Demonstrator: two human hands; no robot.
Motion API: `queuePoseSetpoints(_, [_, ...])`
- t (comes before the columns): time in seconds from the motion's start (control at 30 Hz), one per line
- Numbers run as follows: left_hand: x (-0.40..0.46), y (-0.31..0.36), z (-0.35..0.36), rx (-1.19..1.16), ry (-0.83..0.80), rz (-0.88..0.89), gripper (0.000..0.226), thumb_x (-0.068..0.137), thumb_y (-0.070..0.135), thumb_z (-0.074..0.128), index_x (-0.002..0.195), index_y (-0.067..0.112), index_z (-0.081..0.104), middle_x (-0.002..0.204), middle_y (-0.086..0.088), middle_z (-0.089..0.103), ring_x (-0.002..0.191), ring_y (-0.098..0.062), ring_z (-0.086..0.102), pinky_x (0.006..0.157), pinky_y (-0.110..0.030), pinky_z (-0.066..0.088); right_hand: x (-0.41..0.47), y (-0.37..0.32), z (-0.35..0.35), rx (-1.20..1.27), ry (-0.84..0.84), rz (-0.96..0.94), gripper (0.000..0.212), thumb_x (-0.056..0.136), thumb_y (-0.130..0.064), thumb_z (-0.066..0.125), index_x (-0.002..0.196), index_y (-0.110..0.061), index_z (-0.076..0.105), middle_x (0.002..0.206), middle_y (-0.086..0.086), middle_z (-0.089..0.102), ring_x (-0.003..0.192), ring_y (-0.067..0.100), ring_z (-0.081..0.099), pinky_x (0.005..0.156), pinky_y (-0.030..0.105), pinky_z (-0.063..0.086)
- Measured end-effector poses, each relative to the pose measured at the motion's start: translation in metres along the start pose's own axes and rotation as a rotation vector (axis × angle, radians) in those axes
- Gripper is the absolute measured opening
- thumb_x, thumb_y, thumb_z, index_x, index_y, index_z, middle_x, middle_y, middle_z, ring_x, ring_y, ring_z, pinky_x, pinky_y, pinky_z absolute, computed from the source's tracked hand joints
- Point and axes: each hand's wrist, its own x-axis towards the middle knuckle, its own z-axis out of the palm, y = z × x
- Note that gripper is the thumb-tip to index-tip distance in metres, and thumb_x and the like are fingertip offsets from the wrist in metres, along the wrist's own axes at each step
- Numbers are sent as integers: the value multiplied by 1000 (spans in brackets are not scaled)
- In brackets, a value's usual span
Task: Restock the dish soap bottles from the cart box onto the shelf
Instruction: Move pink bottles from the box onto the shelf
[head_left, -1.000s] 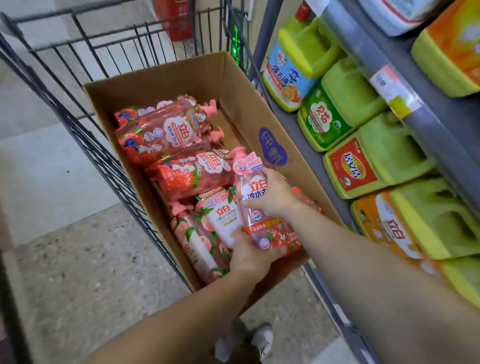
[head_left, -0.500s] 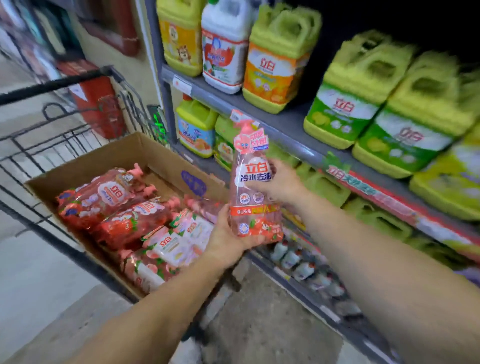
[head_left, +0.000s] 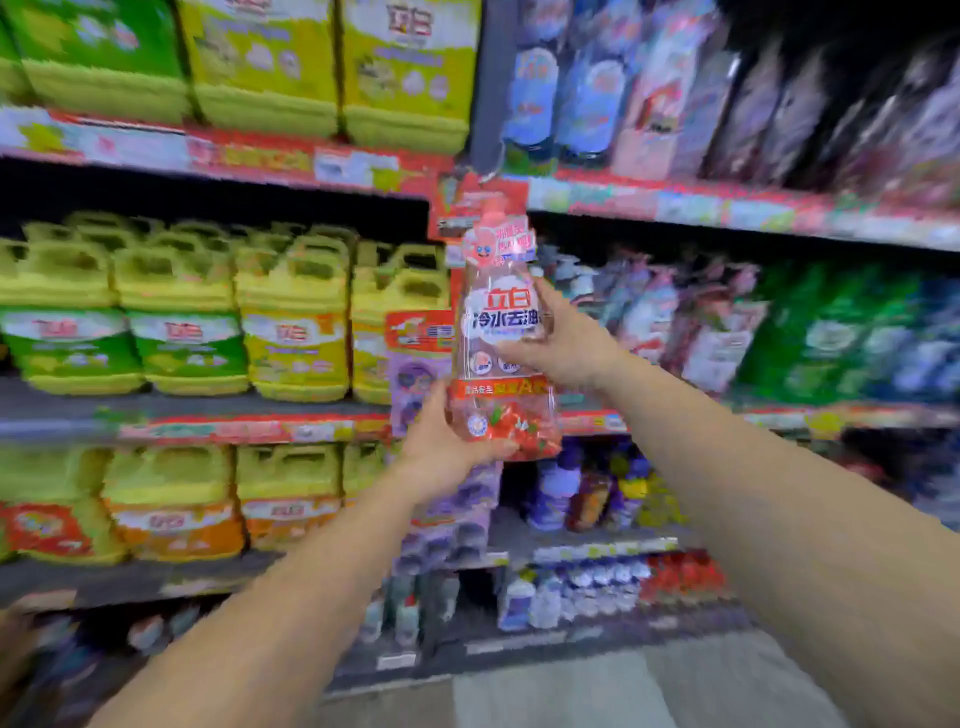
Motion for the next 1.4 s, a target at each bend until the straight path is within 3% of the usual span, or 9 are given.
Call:
queuePoseSetpoints(0.17, [45,32,139,-1,-265,84,71,61,-5,87,117,20,51,100,3,70,89,-14,68,77,-19,55,-50,48,-137,-72,298,81,61,69,-37,82,121,-31,50,106,-15,71,93,6,68,95,35,52])
queuePoseSetpoints(0.4, [108,70,277,10,-453,193,95,43,30,97,126,26,51,112,3,71,102,-16,70,93,-42,55,-83,98,-259,-49,668,159,83,77,-33,80,146,-21,37,105,-9,65,98,13,66,90,40,55])
queuePoseSetpoints(0.5, [146,88,331,-14,-524,236,84,58,9,93,129,19,50,115,0,70,98,-14,71,85,-31,58,-68,124,-312,-71,757,147,64,77,-33,81,133,-20,52,105,-9,68,94,10,67,87,40,57])
queuePoseSetpoints(0.63, [216,126,396,6,-546,351,96,42,32,97,127,25,53,110,5,71,99,-15,70,91,-39,56,-37,141,-391,-83,827,94,45,78,-37,79,117,-30,57,100,-12,69,91,10,68,80,33,58])
queuePoseSetpoints(0.77, [277,172,456,18,-550,450,69,59,10,93,115,22,54,100,8,69,89,-10,68,77,-17,53,2,152,-471,-138,866,11,27,85,-32,73,109,-36,61,90,-20,69,85,2,68,78,27,58])
queuePoseSetpoints(0.87, [313,196,496,51,-526,526,76,60,15,93,119,28,47,102,15,63,90,-1,62,73,-11,47,26,167,-523,-170,799,5,47,89,-33,69,132,-35,48,98,-18,66,85,3,67,63,19,52])
queuePoseSetpoints(1.0, [357,211,545,87,-486,517,78,59,15,94,118,29,45,101,15,62,93,-5,63,83,-23,52,59,200,-584,-157,662,33,99,79,-37,79,151,-42,10,123,-14,62,102,7,66,84,32,56])
queuePoseSetpoints(1.13, [399,219,591,177,-394,551,79,61,12,92,125,23,48,94,18,61,81,2,60,70,-15,47,93,240,-631,-154,719,-91,86,80,-28,79,146,-41,24,118,-14,64,100,4,66,91,39,56])
queuePoseSetpoints(1.4, [462,208,676,608,4,568,85,59,46,89,125,29,40,110,11,65,100,-19,65,89,-39,52,155,322,-700,-126,681,-317,97,77,-25,82,151,-35,20,126,-15,60,102,-16,56,96,29,52])
